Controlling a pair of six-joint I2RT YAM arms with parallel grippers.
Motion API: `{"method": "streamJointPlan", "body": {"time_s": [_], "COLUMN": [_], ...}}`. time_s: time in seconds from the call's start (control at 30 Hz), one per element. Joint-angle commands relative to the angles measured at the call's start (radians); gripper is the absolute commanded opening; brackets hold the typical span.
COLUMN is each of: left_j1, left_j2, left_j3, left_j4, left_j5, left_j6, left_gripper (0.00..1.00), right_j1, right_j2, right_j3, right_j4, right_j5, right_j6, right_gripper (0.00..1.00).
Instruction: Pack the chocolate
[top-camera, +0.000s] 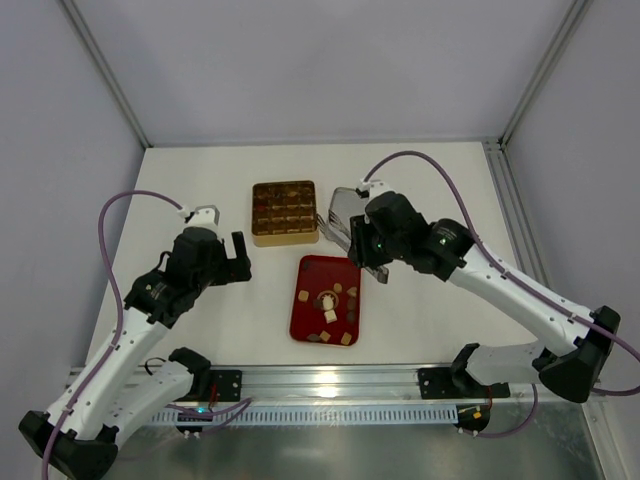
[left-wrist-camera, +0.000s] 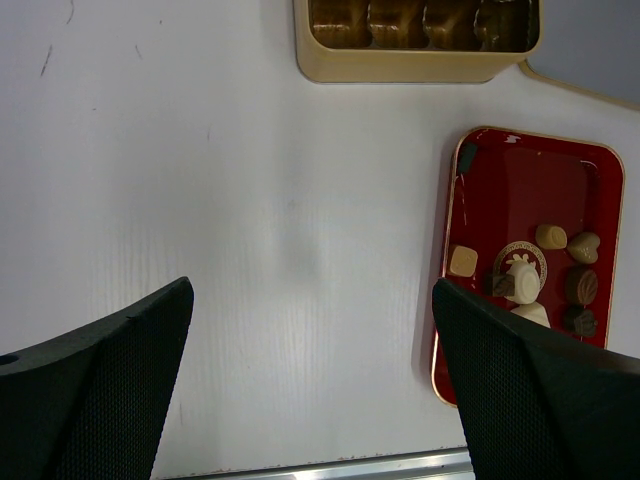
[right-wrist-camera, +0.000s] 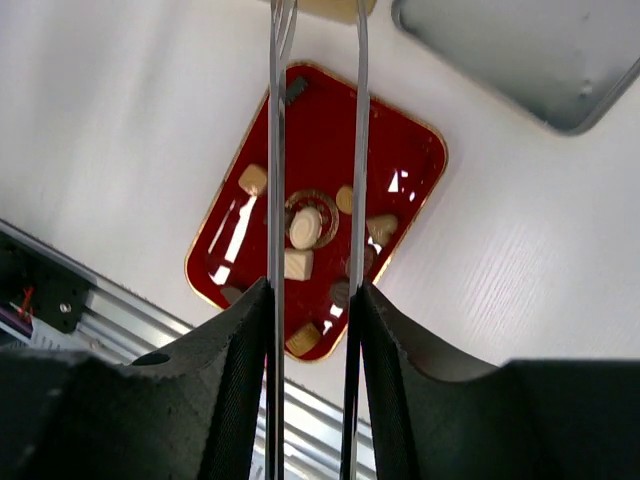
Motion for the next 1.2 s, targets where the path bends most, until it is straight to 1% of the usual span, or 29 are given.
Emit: {"method": "streamJointPlan", "body": {"time_s": [0.0,0.13,0.17,0.27,0.4,0.6,0.83,1.17], "left_j1": [0.005,0.005,0.005,0.005,0.005,0.005,0.005,0.005], "left_j2": [-0.005,-0.005,-0.004,-0.002,-0.002,-0.004,-0.004,-0.004], "left_j3": [-0.002,-0.002,-0.002,-0.002,-0.002,-0.002,-0.002,-0.002], "left_j4": [0.024,0.024,0.024,0.024,0.024,0.024,0.024,0.022], "left_j5": [-0.005,-0.005,-0.005,-0.004,-0.002,-0.001,-0.002,-0.002], "left_j6": [0.009,0.007,0.009,0.009,0.009,0.009,0.01,0.009], "left_gripper": [1.0,1.0,1.0,1.0,1.0,1.0,1.0,1.0], "right_j1": [0.05,0.129,0.167,0.228,0.27,0.302,0.342,0.356], "right_j2": [-0.077,-0.111,-0.116,-0.119,-0.11,-0.089,-0.038,0.031], "right_j3": [-0.089,-0.172,-0.18,-0.206,-0.221,-0.235,-0.177,-0.134], "right_j4": [-0.065,-0.123,-0.138,-0.154,-0.165,-0.151,-0.152,-0.154], "right_j5": [0.001,0.01,0.013,0.009,0.001,-0.005,0.038,0.068], "right_j6": [0.07,0.134,0.165,0.209,0.24,0.248,0.226,0.162], "right_gripper": [0.41,0.41,0.41,0.42,0.42,0.42,0.42,0.42]}}
